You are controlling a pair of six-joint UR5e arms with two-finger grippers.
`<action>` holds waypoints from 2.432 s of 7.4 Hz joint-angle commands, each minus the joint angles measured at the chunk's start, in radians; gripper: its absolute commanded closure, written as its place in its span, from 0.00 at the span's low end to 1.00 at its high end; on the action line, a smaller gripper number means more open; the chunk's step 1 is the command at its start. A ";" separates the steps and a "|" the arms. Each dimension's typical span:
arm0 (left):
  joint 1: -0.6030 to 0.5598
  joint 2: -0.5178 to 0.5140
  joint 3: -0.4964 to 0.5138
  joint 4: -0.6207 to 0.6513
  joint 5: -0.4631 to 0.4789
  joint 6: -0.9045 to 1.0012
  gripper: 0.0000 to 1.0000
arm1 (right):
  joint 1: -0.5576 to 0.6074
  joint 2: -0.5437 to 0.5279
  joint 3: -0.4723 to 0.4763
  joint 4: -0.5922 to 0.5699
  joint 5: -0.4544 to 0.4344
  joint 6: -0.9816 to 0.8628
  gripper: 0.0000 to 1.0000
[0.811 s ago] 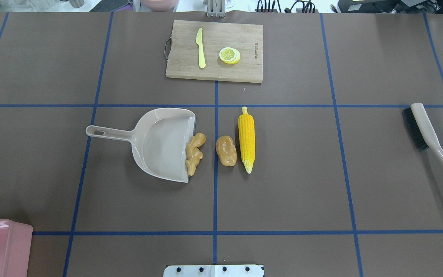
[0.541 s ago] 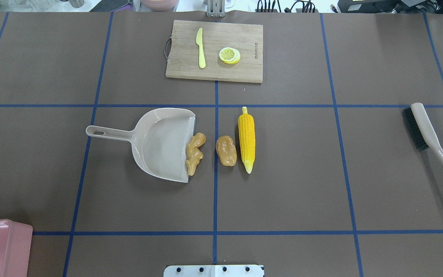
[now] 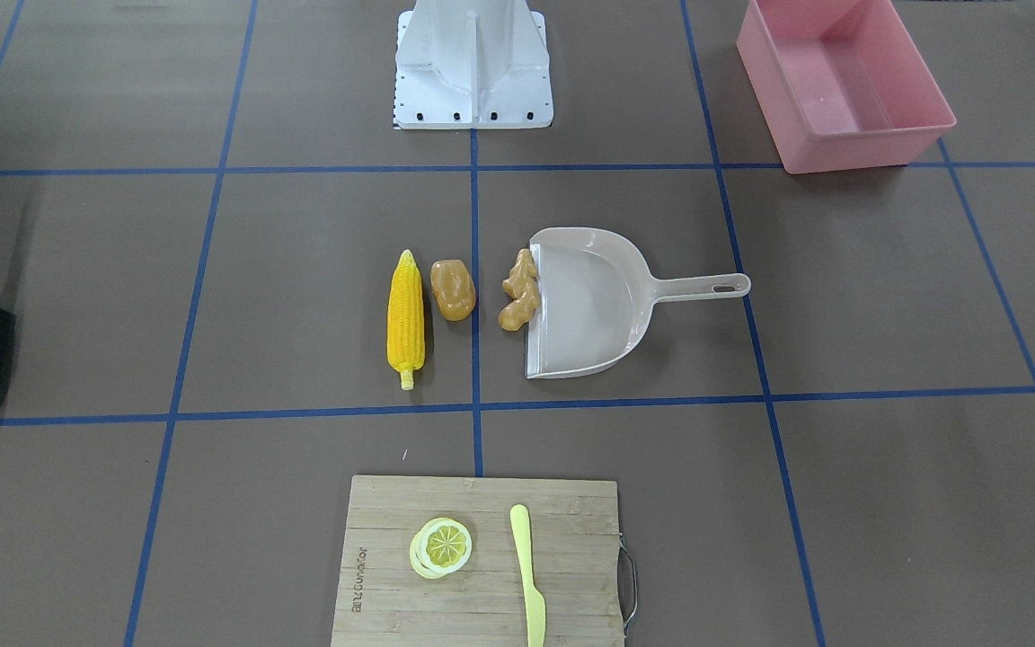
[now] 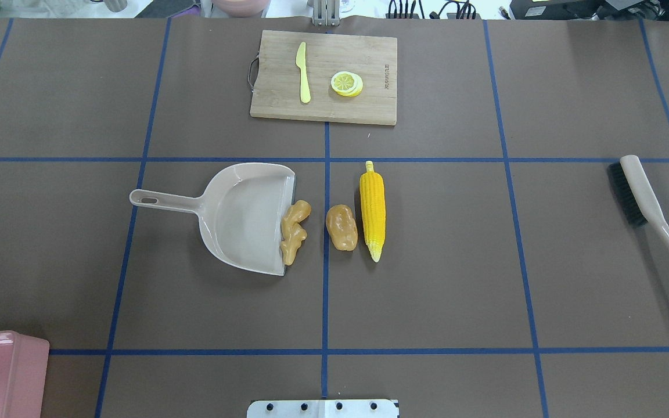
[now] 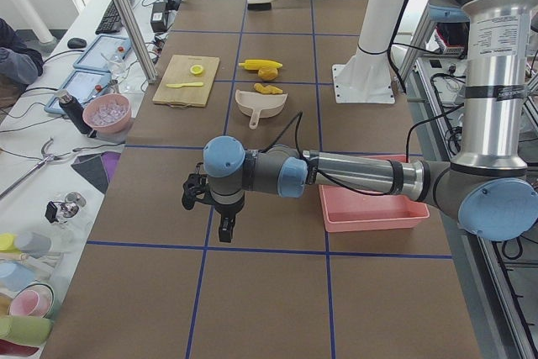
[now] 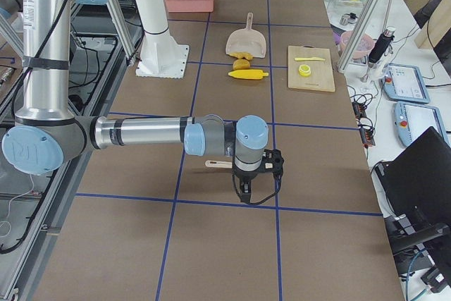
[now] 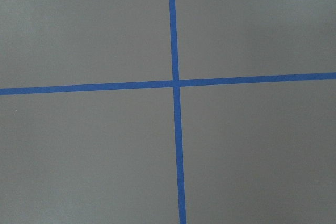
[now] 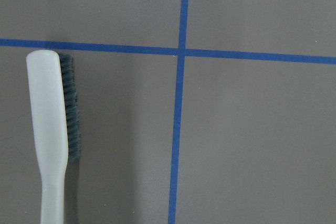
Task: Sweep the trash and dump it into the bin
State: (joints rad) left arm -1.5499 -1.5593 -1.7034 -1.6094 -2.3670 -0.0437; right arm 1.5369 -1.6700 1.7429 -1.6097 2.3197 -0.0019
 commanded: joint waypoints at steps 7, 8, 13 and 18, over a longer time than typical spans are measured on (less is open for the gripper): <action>0.335 -0.187 -0.096 -0.161 0.124 0.002 0.01 | -0.006 -0.048 0.068 0.004 0.049 0.008 0.00; 0.390 -0.235 -0.094 -0.164 0.156 0.004 0.01 | -0.020 -0.078 0.087 0.005 0.091 0.010 0.00; 0.798 -0.312 -0.054 -0.460 0.264 0.258 0.01 | -0.263 -0.166 0.202 0.150 0.000 0.179 0.00; 0.814 -0.306 -0.075 -0.439 0.249 0.281 0.01 | -0.469 -0.140 0.064 0.384 -0.059 0.318 0.00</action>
State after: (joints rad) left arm -0.7302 -1.8690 -1.7908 -2.0502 -2.1082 0.2221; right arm 1.1058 -1.8266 1.8206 -1.2536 2.2625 0.2704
